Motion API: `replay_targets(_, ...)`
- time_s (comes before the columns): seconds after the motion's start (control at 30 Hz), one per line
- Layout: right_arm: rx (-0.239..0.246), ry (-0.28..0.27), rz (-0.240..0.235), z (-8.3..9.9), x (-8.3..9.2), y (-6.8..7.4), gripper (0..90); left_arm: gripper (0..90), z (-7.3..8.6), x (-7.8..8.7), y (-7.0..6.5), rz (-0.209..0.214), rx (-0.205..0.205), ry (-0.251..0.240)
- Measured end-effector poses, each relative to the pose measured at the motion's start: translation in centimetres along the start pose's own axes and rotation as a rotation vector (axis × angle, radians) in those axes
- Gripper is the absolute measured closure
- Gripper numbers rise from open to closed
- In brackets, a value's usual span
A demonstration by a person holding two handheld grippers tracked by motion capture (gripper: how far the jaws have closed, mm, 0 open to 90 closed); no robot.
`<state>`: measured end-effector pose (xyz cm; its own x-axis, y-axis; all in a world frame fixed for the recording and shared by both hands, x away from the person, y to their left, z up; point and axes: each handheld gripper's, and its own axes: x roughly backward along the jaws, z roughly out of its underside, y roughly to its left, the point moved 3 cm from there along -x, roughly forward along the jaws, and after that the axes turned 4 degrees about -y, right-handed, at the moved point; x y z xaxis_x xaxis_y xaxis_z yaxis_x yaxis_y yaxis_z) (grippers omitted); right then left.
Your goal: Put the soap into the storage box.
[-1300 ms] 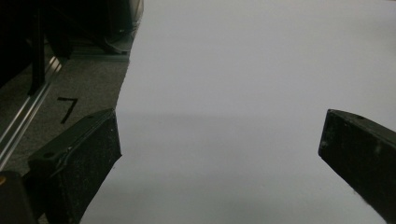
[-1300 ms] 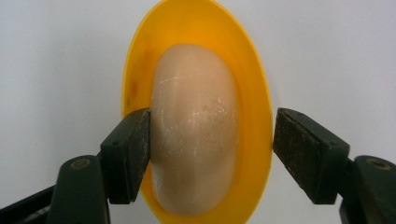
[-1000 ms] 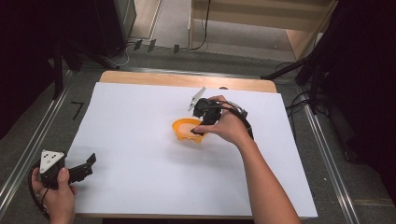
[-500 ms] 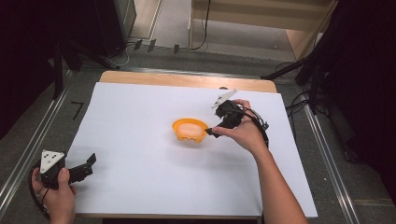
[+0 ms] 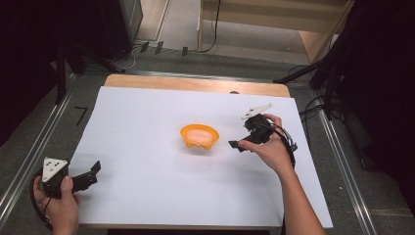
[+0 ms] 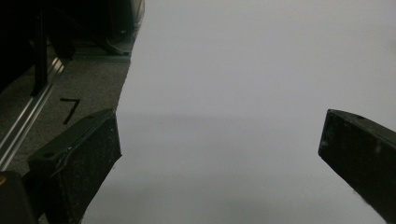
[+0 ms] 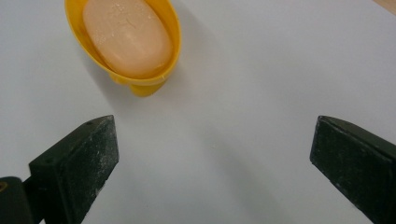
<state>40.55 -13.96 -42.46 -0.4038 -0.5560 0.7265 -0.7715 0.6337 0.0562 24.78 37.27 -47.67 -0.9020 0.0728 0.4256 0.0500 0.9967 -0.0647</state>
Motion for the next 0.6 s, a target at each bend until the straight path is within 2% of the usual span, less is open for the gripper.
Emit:
replay_targets(0.17,-0.034,-0.01,0.008,1.7,0.6,-0.2,0.0,0.0,0.0,0.0,0.0,-0.001,-0.002,-0.001)
replay_targets(0.47,-0.042,-0.032,0.04,4.1,1.7,-0.2,0.0,0.0,0.0,0.0,0.0,-0.002,-0.002,-0.001)
replay_targets(0.6,-0.065,-0.037,0.053,5.2,2.2,-0.3,0.0,0.0,0.0,0.0,0.0,-0.004,-0.002,-0.001)
